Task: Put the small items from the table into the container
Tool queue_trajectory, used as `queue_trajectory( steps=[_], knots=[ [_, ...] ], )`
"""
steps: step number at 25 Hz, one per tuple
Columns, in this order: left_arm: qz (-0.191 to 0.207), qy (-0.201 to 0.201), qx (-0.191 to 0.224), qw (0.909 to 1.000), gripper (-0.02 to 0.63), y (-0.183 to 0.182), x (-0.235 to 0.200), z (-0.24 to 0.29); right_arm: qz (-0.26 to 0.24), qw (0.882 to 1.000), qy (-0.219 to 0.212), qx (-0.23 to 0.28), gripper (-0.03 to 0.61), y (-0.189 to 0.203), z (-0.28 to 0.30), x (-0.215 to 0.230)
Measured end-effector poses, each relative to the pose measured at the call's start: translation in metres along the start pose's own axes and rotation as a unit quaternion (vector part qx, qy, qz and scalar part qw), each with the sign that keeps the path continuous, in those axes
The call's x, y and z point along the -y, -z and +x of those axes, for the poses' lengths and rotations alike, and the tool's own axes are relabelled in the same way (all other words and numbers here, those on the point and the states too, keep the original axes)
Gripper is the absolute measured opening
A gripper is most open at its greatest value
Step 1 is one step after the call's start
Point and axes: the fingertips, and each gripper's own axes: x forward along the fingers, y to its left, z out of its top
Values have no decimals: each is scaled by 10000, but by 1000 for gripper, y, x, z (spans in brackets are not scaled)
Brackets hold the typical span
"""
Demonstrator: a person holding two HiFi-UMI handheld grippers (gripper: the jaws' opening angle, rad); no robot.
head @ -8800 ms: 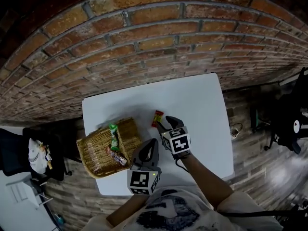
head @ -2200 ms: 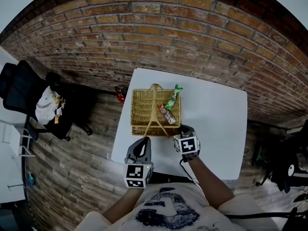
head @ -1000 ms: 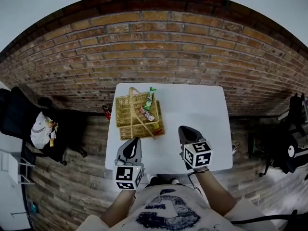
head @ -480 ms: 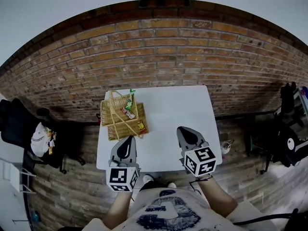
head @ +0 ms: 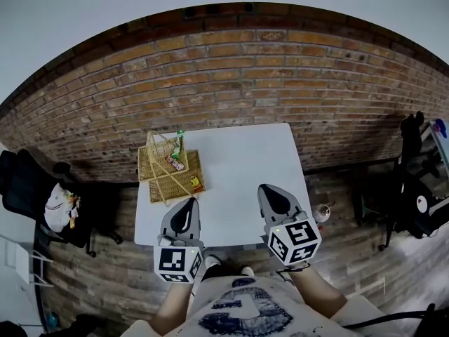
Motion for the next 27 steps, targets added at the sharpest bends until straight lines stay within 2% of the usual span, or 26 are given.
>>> queue_trajectory(
  steps=[9, 27],
  knots=[
    [43, 70, -7, 10000, 48, -3, 15, 4, 94, 10000, -18, -6, 20, 1, -9, 6],
    [-55, 55, -61, 10000, 48, 2, 14, 11, 175, 9998, -29, -105, 20, 8, -4, 10]
  ],
)
